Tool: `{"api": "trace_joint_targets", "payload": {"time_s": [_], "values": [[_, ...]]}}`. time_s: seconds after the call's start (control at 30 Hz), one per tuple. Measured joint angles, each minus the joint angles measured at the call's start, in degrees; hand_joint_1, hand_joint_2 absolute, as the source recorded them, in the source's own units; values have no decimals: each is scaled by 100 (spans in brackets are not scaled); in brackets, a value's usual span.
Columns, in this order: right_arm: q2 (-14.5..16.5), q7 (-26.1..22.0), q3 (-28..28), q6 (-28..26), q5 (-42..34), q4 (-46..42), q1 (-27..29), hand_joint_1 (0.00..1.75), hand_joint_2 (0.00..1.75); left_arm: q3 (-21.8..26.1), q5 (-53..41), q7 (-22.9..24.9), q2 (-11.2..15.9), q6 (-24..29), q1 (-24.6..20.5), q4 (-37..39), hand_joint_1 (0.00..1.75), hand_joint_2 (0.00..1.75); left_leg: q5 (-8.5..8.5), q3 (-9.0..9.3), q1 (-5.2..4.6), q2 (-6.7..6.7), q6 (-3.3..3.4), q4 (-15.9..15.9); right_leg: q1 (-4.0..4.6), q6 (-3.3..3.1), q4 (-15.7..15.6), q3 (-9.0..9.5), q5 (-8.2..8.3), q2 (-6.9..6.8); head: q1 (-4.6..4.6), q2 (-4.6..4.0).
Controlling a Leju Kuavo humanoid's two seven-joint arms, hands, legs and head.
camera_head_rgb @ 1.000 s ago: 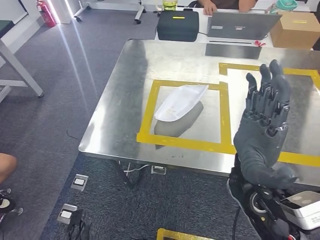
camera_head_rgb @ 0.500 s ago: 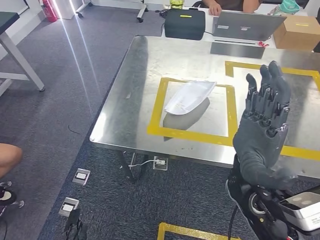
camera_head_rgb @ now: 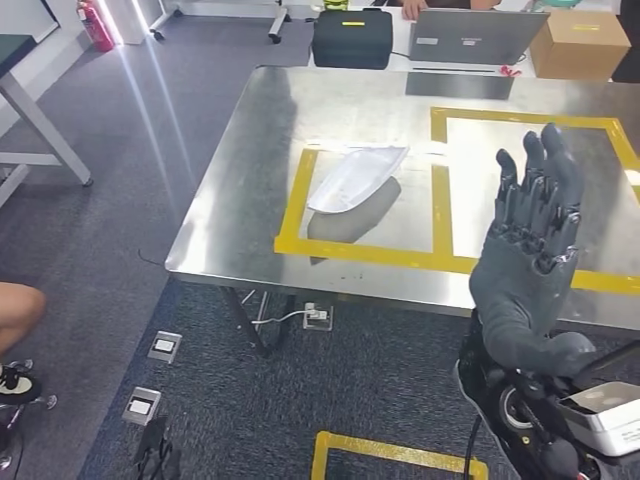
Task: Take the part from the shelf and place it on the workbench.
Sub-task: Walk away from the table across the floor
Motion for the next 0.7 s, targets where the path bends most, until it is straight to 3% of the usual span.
{"api": "trace_joint_targets", "payload": {"time_s": [0.03,0.07,0.1,0.17,0.23,0.27,0.37,0.43,0.5,0.53,0.57,0.6,0.7], "values": [[0,3,1,-1,0,0,3,0,0,0,2,1,0,0,7,0,0,0,-122,-104,6,0,-9,321,12,-5,5,-52,34,1,-24,0],[0,5,1,-4,-2,0,4,0,0,0,4,1,0,0,14,0,0,0,-129,-105,7,0,-7,437,24,-7,9,-98,63,2,-44,0],[0,8,0,-17,-11,0,5,0,0,0,10,1,1,0,18,0,0,0,-26,20,6,-1,10,303,35,-7,13,-134,91,6,-64,0],[0,4,-9,-61,-62,-2,8,0,0,0,30,-1,10,1,17,0,0,0,312,558,-15,-14,95,-526,53,1,15,-178,134,13,-104,0],[0,-14,-48,-108,-138,-16,27,0,0,0,58,-4,29,7,16,0,0,0,500,1010,-52,-27,184,-1294,73,36,16,-207,175,13,-116,0],[0,-27,-72,-124,-167,-27,45,0,0,0,75,-7,38,12,17,0,0,0,518,1097,-70,-31,212,-1462,71,63,14,-218,196,11,-113,0],[-2,-61,-139,-135,-200,-66,115,0,0,0,105,-11,46,26,32,0,0,0,596,1100,-57,-5,281,-1589,65,159,47,-257,187,13,-114,0],[-5,-74,-200,-128,-210,-91,146,0,0,0,111,-22,47,28,35,0,0,0,672,1072,-19,26,346,-1654,63,209,430,-419,-140,19,-66,0],[-7,-80,-249,-115,-216,-103,178,0,0,0,120,-31,46,28,38,0,0,0,722,1000,-19,38,369,-1649,45,251,1224,-697,-627,19,2,0],[-7,-81,-267,-110,-215,-106,200,0,0,0,128,-32,44,26,42,0,0,0,745,959,-18,40,366,-1638,35,273,1568,-789,-775,18,25,0],[-10,-81,-285,-106,-210,-114,226,0,0,0,139,-32,40,24,45,0,0,0,766,918,-14,41,358,-1623,24,295,1744,-802,-818,17,45,0],[-14,-81,-308,-103,-206,-124,248,0,0,0,150,-32,36,22,49,0,0,0,784,879,-6,41,347,-1601,9,317,1680,-700,-742,16,66,0],[-30,-80,-380,-103,-191,-179,279,0,0,0,172,-34,30,22,54,0,0,0,794,772,14,35,287,-1478,-37,377,495,25,-280,17,156,0]]}}
